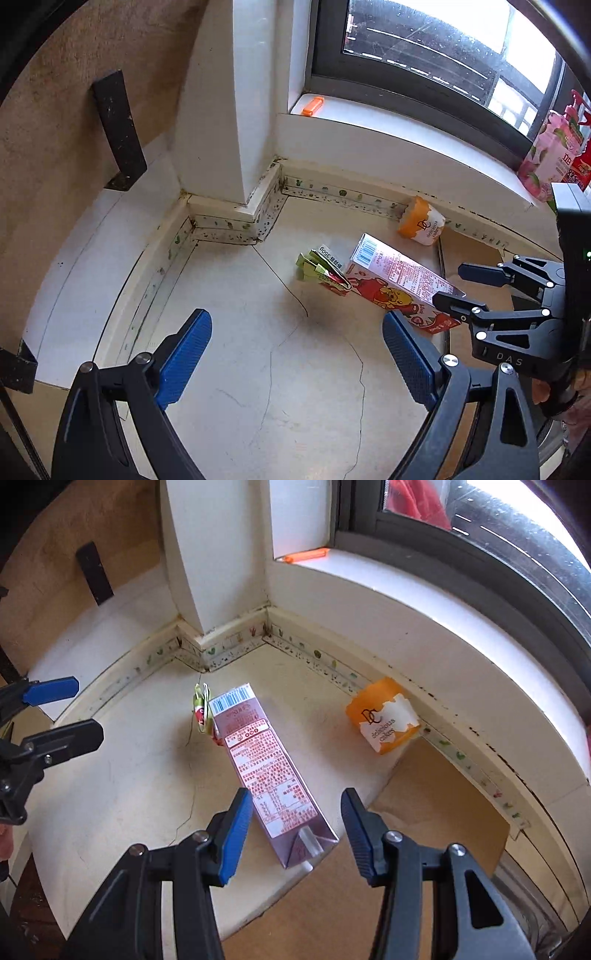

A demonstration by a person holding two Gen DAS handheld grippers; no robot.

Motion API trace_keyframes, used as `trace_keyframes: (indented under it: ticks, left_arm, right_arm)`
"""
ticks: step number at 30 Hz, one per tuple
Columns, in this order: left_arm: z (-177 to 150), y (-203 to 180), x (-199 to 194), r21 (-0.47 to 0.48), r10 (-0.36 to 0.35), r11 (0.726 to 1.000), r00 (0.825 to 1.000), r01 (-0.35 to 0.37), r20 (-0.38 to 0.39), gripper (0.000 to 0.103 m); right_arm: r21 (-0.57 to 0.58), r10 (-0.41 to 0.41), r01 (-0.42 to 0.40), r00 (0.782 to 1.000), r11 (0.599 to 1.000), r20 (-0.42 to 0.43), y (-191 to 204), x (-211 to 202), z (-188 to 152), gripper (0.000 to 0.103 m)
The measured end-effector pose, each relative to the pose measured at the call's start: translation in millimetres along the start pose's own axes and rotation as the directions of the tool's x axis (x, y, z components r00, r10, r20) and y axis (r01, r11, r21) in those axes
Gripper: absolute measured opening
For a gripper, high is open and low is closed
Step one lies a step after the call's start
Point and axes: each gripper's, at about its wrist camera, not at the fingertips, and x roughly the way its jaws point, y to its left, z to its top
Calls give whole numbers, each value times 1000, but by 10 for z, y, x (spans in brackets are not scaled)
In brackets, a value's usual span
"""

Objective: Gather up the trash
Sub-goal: 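Grasp the pink juice box with the right tool while the left tool grasps the green seed packet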

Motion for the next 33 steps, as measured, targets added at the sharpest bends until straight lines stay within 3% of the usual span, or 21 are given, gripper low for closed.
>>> trace_keyframes:
  ticks: [13, 22, 28, 29, 31, 33]
  left_arm:
    - [36, -65, 66, 23, 7, 1000, 1000, -7, 2, 93]
    - [-26, 65, 136, -34, 4, 999, 1000, -4, -17, 93]
    - [-85, 80, 198, -42, 8, 999, 999, -9, -32, 93]
    - [-92, 76, 206, -40, 12, 999, 999, -13, -32, 93]
    - [-98, 64, 220, -39, 12, 999, 999, -13, -33, 93]
    - [-96, 53, 241, -39, 11, 999, 999, -13, -35, 93]
  right_arm:
    - [-144, -13, 5, 998, 990, -56, 248, 261, 73, 60]
    - [-129, 37, -50, 995, 990, -96, 197, 349, 77, 71]
    - [-155, -4, -11, 995, 988, -96, 271, 414, -38, 71]
    - [-161, -14, -1, 996, 987, -92, 278, 422, -50, 70]
    - [-149, -19, 9, 998, 989, -68, 255, 405, -58, 47]
    - [-83, 19, -23, 998, 996, -53, 157, 365, -38, 43]
